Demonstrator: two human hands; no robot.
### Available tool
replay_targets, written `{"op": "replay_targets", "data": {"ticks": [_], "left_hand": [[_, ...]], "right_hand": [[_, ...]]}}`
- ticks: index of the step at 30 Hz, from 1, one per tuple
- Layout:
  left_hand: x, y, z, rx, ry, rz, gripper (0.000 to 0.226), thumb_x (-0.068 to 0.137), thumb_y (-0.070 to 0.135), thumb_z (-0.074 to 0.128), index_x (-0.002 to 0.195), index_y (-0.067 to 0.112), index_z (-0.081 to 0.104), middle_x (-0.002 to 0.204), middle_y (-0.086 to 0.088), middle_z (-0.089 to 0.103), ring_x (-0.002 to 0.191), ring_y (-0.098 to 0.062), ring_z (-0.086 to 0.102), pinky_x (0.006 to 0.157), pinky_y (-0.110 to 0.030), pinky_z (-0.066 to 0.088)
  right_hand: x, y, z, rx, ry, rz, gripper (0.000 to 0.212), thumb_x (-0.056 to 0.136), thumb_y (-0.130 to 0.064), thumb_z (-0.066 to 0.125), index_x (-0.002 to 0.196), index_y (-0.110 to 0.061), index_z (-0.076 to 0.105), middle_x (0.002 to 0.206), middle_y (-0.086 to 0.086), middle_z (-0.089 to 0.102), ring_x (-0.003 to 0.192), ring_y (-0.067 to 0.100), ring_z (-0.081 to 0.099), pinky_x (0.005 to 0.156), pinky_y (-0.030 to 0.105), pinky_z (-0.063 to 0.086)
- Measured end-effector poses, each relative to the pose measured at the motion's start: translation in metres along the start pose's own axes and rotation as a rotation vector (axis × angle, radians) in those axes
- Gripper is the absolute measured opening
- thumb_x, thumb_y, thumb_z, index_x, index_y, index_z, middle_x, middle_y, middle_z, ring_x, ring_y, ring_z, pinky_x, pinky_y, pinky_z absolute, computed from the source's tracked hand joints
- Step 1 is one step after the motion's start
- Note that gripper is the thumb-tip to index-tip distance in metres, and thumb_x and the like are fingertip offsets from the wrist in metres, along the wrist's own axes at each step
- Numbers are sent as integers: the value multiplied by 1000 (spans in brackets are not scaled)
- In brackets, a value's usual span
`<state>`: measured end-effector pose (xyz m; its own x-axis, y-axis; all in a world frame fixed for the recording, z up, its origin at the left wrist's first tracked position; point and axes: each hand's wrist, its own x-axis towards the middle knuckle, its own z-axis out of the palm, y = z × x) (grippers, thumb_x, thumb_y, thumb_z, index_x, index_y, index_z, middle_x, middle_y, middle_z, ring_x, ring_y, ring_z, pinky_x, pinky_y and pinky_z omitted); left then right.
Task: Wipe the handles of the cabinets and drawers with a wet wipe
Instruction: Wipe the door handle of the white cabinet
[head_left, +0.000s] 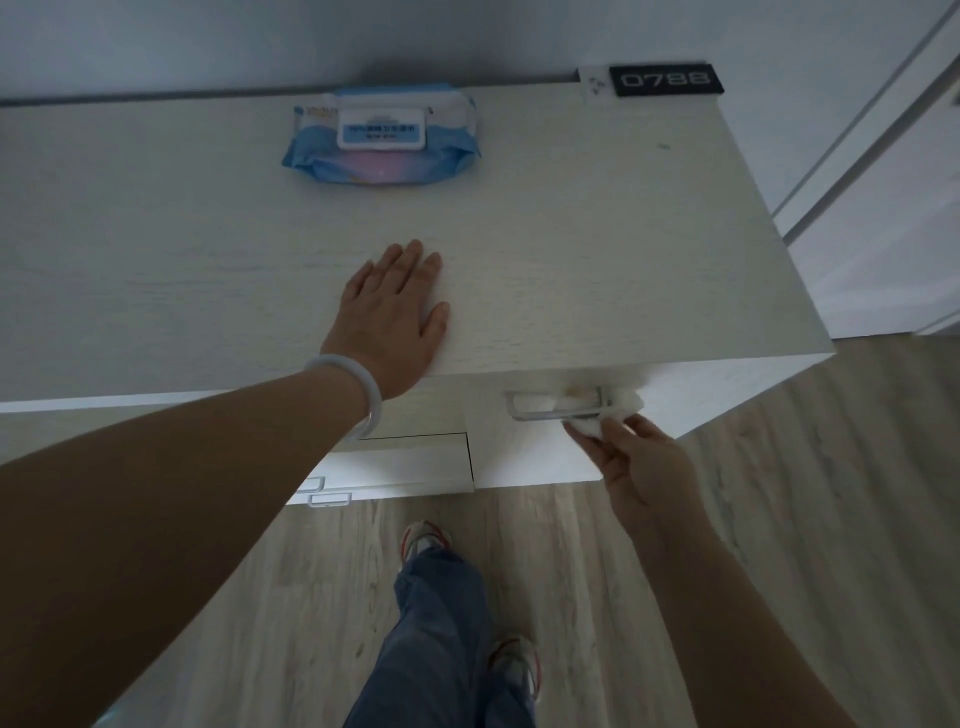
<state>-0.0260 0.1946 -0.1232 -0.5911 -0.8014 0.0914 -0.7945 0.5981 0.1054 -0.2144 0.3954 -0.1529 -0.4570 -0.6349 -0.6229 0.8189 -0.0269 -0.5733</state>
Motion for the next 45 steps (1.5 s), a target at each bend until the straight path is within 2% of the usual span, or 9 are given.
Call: {"op": "replay_targets", "data": {"ticks": [3, 8, 15, 20, 26, 30, 34, 39, 45], "left_hand": [[0, 1, 0, 1, 1, -1, 66, 93, 49, 19, 151, 19, 25, 160, -3, 20, 148, -19, 15, 120, -37, 10], [0, 1, 0, 3, 1, -3, 66, 93, 48, 19, 152, 19, 25, 160, -3, 20, 148, -20, 15, 121, -38, 10], [0, 1, -2, -6, 2, -9, 67, 92, 48, 19, 151, 19, 26, 159, -4, 21, 148, -20, 16, 120, -37, 9], [0, 2, -2, -4, -2, -1, 62, 96, 46, 23, 152, 19, 25, 160, -4, 20, 148, -20, 15, 120, -38, 10], [0, 0, -1, -10, -13, 2, 62, 96, 46, 24, 152, 18, 24, 160, -4, 19, 148, -20, 14, 121, -38, 10], [0, 0, -1, -17, -9, 8, 61, 97, 46, 24, 152, 18, 23, 160, -5, 19, 148, -21, 14, 121, -39, 10], [0, 0, -1, -20, -9, 8, 60, 98, 45, 25, 152, 19, 22, 160, -4, 18, 148, -20, 13, 121, -39, 9], [0, -1, 0, -19, 0, 8, 60, 98, 45, 26, 152, 19, 23, 160, -4, 19, 148, -20, 13, 121, -38, 9], [0, 0, 1, -11, 11, 3, 59, 99, 44, 29, 152, 19, 25, 160, -4, 20, 148, -20, 15, 120, -38, 10]], "right_hand": [[8, -6, -3, 92, 32, 21, 31, 94, 12, 41, 122, 10, 54, 123, 22, 63, 106, 34, 66, 87, 48, 56], [-10, 41, 31, 43, -46, 162, 27, 94, 13, 41, 110, 3, 60, 118, 21, 65, 108, 33, 64, 88, 47, 54], [0, 23, 9, 219, -19, 134, 40, 92, 12, 41, 130, 5, 51, 128, 23, 60, 115, 34, 62, 96, 45, 50], [-15, 46, 41, 129, -94, 249, 29, 93, 14, 41, 115, 5, 57, 123, 24, 62, 116, 37, 59, 89, 50, 52], [-15, 35, 34, 288, -146, 305, 39, 82, 12, 48, 120, 10, 52, 123, 32, 59, 116, 46, 57, 95, 52, 48], [-19, 41, 37, 184, -120, 285, 27, 88, 9, 51, 114, 6, 58, 116, 25, 66, 105, 36, 67, 89, 44, 54], [-14, 49, 52, 122, -17, 250, 12, 89, 9, 57, 99, 5, 63, 104, 22, 71, 90, 31, 72, 82, 46, 57], [2, 19, 19, 50, 42, 114, 10, 92, 1, 56, 99, 1, 62, 97, 16, 73, 84, 24, 73, 74, 40, 60], [-8, 41, 46, -7, 6, 198, 14, 90, 7, 56, 102, 1, 61, 109, 20, 68, 98, 31, 68, 77, 46, 58]]}}
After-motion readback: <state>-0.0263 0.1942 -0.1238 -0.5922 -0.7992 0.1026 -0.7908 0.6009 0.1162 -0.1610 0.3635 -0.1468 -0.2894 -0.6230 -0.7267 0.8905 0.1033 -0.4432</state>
